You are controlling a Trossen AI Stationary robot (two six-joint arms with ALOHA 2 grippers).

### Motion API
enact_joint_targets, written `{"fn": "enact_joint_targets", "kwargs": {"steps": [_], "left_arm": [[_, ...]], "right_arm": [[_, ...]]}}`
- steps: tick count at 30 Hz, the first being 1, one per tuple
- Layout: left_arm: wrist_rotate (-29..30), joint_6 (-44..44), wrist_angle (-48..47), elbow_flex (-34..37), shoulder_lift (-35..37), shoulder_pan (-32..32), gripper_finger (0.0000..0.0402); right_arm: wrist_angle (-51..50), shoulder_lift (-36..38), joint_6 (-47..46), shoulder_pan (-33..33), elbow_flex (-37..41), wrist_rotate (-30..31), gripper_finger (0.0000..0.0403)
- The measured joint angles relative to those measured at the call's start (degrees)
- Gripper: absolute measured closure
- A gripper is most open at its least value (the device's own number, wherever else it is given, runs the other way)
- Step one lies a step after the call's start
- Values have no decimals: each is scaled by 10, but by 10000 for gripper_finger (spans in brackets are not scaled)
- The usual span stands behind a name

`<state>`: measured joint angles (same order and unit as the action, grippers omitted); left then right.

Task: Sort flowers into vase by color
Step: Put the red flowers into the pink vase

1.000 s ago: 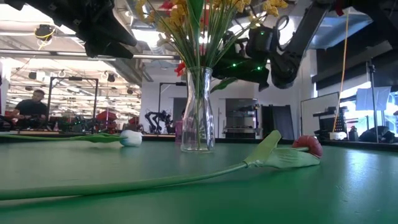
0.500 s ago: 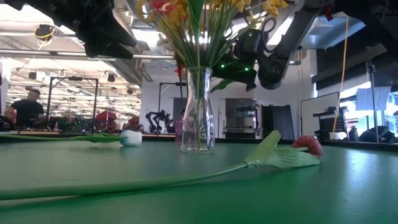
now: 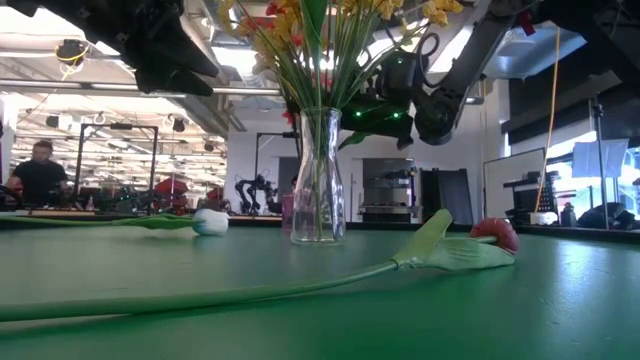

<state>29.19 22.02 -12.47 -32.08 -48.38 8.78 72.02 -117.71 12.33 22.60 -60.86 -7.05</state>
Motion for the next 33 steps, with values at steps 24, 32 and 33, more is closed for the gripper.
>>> {"fn": "enact_joint_targets", "kwargs": {"steps": [24, 32, 33], "left_arm": [[2, 3, 1, 0, 0, 0, 147], [2, 4, 1, 0, 0, 0, 147], [2, 4, 1, 0, 0, 0, 147]], "right_arm": [[-3, -26, -39, 10, -4, 0, 402], [-61, -25, -76, 10, -4, 0, 402], [-66, -25, -77, 8, -4, 0, 402]]}}
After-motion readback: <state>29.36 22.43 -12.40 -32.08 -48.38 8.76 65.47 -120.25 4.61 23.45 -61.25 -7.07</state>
